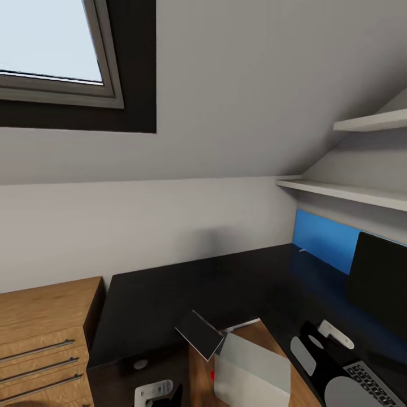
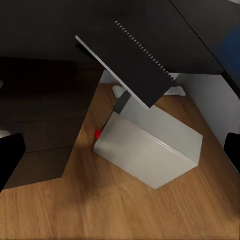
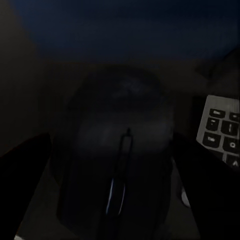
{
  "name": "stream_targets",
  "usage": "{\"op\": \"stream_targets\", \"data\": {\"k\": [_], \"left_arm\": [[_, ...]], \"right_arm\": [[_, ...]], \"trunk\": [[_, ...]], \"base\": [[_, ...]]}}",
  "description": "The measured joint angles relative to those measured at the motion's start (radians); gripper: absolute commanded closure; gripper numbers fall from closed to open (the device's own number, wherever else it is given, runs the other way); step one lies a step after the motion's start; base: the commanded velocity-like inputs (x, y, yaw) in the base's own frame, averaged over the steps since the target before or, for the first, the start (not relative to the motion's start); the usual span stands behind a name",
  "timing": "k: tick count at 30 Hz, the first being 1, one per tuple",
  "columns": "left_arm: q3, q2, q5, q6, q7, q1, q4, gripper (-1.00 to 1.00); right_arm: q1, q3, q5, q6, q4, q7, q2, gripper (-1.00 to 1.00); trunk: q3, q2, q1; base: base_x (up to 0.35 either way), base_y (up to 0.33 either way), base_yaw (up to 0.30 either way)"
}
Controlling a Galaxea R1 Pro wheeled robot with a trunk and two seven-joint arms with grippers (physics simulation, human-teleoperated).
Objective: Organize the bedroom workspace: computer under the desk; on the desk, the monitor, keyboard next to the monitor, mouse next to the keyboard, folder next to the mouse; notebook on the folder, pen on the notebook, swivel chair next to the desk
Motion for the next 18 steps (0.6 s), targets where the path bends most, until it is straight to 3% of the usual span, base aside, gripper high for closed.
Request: {"op": "stream_targets", "data": {"k": [8,18], "left_arm": [[-0.002,-0.001,0.000,0.000,0.024,0.000,0.000,-1.00],[-0.003,0.000,-0.002,0.000,0.029,0.000,-0.003,-1.00]], "right_arm": [[0.000,-0.001,0.000,-0.016,0.000,-0.064,0.011,1.00],[0.000,0.001,0.000,-0.065,-0.001,-0.067,0.018,1.00]], "trunk": [[-0.025,-0.056,0.031],[-0.057,-0.126,0.069]], "base": [[0.000,0.000,0.000],[0.000,0.000,0.000]]}}
